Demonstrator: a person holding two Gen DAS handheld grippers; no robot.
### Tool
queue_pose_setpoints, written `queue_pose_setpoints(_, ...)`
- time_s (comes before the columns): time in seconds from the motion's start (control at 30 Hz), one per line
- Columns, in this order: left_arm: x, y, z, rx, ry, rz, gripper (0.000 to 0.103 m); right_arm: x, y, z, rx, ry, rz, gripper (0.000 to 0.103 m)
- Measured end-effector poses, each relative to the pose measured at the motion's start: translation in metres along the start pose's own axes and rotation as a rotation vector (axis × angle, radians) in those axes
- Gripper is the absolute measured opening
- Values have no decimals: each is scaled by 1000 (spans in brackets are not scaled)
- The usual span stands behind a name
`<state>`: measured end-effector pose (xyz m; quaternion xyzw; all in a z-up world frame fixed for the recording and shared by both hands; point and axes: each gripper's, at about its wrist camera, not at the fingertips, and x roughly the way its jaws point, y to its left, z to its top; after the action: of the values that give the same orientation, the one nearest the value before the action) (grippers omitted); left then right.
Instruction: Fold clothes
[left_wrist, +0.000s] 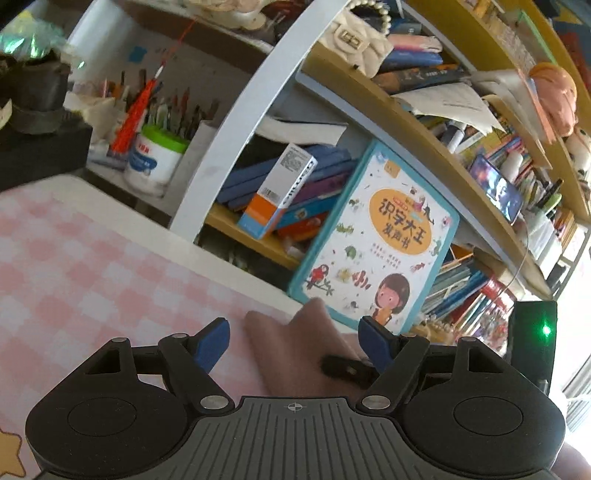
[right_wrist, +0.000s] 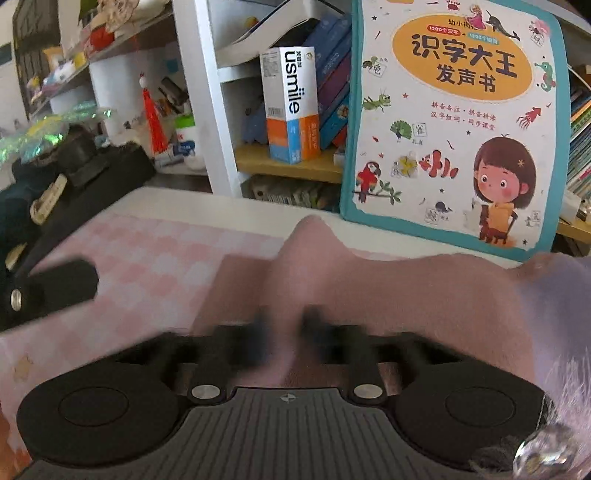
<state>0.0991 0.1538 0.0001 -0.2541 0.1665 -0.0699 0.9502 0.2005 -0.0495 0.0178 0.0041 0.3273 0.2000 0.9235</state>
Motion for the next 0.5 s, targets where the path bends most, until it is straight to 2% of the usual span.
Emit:
queue_pose_setpoints(0.2, -2, -3, -1, 6, -3, -23, 78, -71, -2, -27, 17, -55, 75, 9)
queue_pose_setpoints(0.3, -3, -3, 0, 3, 4, -40, 78, -123, -6, -48, 8, -68, 89, 9)
queue_pose_setpoints(0.4, -2, -9, -2, 25, 13, -63, 78, -178, -11, -74, 4, -71, 27, 9)
queue_pose_setpoints(0.5, -1, -22, -8, 86, 32, -92, 78, -230, -19, -105, 31, -84, -139, 9)
